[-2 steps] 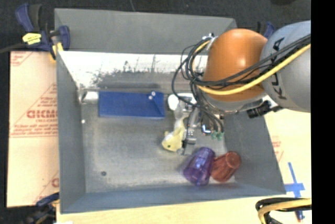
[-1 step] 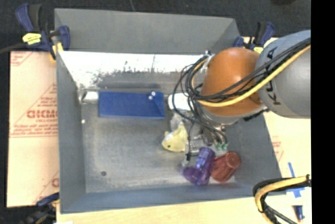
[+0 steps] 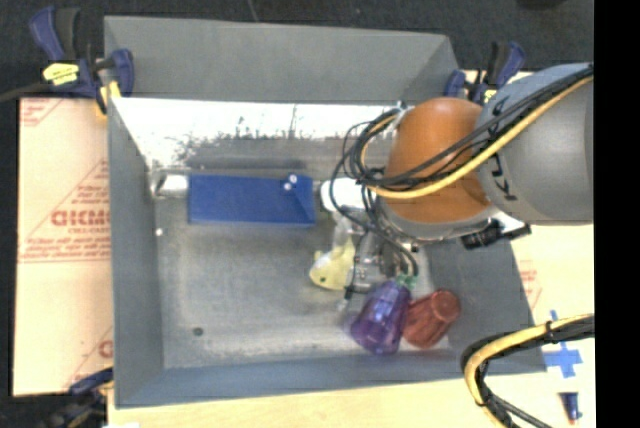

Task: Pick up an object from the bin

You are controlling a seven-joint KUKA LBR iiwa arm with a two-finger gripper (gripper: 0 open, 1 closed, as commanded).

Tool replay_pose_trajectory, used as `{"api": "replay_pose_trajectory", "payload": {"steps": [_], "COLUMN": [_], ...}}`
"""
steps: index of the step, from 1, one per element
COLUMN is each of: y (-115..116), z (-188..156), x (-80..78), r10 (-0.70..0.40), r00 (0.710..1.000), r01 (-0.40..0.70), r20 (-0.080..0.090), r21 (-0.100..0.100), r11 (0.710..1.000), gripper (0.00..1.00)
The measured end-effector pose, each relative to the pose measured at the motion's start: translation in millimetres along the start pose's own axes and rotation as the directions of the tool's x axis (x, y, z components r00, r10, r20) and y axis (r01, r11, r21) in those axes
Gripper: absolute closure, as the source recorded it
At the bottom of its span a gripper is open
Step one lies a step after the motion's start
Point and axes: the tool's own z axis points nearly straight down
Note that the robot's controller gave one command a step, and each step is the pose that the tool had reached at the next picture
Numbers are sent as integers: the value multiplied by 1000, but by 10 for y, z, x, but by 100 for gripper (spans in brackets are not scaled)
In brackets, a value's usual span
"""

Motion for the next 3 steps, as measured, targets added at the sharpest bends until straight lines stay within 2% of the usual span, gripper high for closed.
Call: {"api": "replay_pose_trajectory", "payload": {"steps": [1, 2, 3], "y": [-215, -203, -181], "z": [348, 521, 520], "x": [-40, -62, -75], "r10": [82, 157, 176], "r00": [997, 988, 984], "r01": [-82, -157, -176], "r20": [1, 1, 3], "r21": [-1, 0, -3], "r11": [997, 988, 984], "gripper": [0, 0, 0]}}
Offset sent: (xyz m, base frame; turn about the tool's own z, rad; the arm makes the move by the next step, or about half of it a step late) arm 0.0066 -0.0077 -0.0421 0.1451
